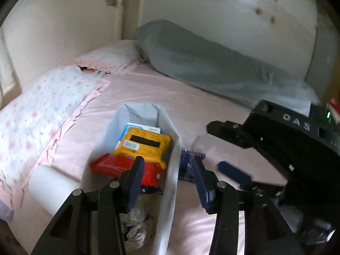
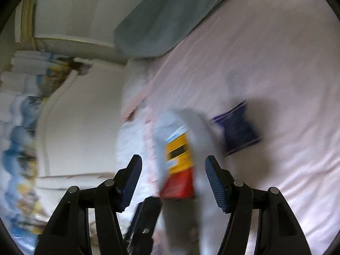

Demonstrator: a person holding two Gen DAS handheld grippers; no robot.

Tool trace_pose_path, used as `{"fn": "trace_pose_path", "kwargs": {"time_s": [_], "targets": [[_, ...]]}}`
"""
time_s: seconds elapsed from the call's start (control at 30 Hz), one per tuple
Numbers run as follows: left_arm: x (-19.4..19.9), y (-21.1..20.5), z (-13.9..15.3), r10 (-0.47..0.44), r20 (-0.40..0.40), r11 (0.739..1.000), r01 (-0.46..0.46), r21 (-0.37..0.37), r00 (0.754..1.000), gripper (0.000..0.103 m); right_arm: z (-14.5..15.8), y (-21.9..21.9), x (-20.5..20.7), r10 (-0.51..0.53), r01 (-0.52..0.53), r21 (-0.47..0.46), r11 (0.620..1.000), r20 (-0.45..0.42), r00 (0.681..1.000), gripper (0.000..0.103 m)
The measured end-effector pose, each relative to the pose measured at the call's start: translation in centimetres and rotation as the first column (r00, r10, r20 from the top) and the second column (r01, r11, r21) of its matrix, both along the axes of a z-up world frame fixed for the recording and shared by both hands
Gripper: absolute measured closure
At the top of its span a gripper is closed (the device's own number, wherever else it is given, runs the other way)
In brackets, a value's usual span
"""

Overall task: Organize objects
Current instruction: 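Grasp the clear plastic jar on the sheet with the right gripper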

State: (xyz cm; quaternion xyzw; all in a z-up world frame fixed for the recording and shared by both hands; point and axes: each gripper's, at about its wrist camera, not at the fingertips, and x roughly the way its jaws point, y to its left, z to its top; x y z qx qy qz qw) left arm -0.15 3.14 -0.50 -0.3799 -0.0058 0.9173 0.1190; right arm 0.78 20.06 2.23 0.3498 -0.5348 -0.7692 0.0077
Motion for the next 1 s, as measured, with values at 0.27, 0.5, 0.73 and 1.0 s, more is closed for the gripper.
{"fn": "trace_pose_path", "kwargs": {"time_s": [0.27, 0.5, 0.73, 1.0], "targets": [[-3.0, -1.4, -1.8, 0.048, 0.063, 0.992, -0.040, -0.122, 0.997, 0.059, -4.3, 4.0, -0.7, -0.125, 0.042, 0.287, 0.957, 0.275, 0.953, 0.042], [-4.6, -4.3, -2.0, 0.079, 0.162, 0.993, -0.092, 0.071, 0.984, 0.059, -7.2, 4.9, -3.2, -0.094, 0.028, 0.288, 0.957, 0.218, 0.971, 0.046], [-4.1, -4.2, -1.5, 0.096, 0.138, 0.993, -0.104, 0.056, 0.986, 0.059, -6.4, 4.3, -5.8, -0.094, 0.059, 0.362, 0.930, 0.081, 0.992, 0.046], [-3.4, -2.9, -0.6, 0.045, 0.119, 0.998, -0.051, 0.048, 0.992, 0.059, -10.0, 4.4, -12.7, -0.147, -0.039, 0.526, 0.850, 0.308, 0.940, 0.057]]}}
